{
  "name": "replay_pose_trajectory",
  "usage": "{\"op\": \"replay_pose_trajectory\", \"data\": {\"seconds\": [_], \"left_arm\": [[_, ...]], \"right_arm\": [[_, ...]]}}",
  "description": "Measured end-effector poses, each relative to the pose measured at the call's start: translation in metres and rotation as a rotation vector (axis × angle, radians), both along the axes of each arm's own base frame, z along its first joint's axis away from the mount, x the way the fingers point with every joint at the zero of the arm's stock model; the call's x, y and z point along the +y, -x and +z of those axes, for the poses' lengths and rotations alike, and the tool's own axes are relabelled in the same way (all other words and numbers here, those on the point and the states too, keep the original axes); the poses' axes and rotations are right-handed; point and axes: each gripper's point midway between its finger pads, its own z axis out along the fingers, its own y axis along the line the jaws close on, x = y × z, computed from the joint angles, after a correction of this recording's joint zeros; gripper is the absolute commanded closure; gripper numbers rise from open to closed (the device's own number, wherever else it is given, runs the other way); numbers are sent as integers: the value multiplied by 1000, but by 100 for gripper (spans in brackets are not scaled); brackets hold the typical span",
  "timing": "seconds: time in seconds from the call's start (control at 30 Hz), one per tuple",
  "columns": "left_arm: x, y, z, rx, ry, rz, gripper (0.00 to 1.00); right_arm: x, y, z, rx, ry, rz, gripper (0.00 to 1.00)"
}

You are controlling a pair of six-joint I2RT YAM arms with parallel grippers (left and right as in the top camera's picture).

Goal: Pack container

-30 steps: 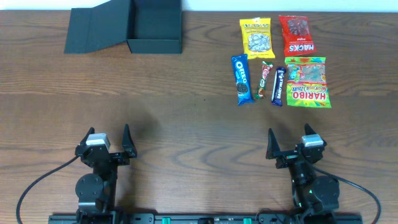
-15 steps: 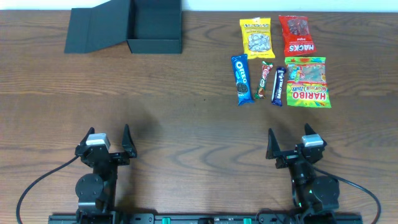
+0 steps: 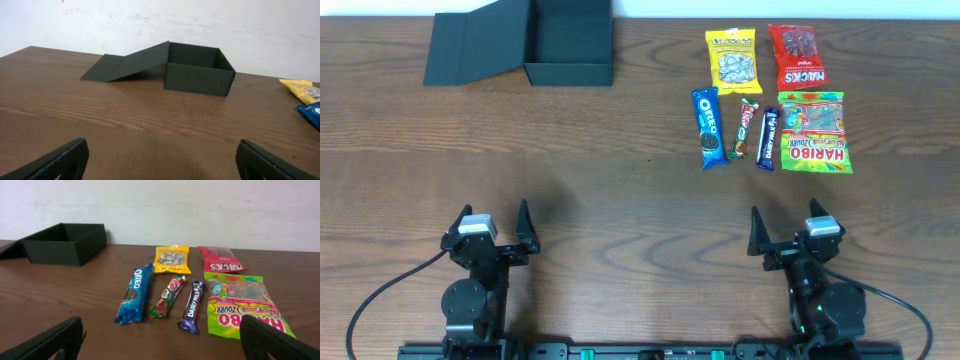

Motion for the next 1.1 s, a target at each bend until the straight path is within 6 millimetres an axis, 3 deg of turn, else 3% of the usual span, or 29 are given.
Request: {"op": "replay_pose_trajectory", "data": {"seconds": [0.53,0.77,0.93,1.1], "left_arm": [[-1,-3,8,-60,121,2,5],[-2,-5,52,-243,82,-11,5],[-2,-19,37,-104,-7,-12,5],[-3,-53,63,0,-85,-22,5]], "right_arm": [[0,0,0,0,0,0,1],[0,0,0,0,0,0,1],[0,0,-1,2,0,-1,1],[0,0,0,1,0,-3,1]]}}
